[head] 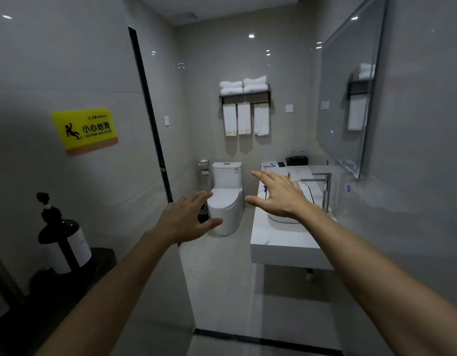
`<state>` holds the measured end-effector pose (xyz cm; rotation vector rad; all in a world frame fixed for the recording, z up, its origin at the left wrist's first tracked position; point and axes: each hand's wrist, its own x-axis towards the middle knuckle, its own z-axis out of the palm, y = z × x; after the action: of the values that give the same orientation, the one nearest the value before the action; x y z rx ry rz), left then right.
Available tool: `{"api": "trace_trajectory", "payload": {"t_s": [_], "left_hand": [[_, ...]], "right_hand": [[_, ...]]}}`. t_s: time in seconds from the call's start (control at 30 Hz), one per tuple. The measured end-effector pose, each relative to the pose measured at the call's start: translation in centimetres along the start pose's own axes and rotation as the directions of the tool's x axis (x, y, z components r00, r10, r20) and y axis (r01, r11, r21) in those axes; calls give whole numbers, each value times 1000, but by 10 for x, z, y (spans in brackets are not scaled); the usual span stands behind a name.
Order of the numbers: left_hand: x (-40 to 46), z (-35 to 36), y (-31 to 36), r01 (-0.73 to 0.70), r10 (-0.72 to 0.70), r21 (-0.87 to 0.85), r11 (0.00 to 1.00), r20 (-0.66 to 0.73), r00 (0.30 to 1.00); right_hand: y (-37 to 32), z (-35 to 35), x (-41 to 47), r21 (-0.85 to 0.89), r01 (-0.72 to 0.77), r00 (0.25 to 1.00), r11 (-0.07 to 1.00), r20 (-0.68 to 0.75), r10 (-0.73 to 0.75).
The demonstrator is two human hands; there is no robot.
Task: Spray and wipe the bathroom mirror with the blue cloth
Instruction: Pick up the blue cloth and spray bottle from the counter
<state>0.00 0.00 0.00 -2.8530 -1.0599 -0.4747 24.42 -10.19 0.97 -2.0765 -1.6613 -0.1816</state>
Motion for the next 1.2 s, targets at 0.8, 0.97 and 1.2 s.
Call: {"api": "trace_trajectory", "payload": {"t_s": [0.8, 0.97, 1.2], "left_hand": [[201, 71, -69, 72, -72, 27, 997, -19, 997], [251, 87, -89, 119, -120, -4, 993, -34, 992], [307, 114, -126, 165, -167, -37, 986, -41, 985]], "right_hand": [[89, 75, 197, 39, 18, 999, 999, 26, -19], [109, 90, 259, 32, 70, 997, 997, 35, -71], [128, 124, 332, 54, 115, 992, 992, 49, -118]]}}
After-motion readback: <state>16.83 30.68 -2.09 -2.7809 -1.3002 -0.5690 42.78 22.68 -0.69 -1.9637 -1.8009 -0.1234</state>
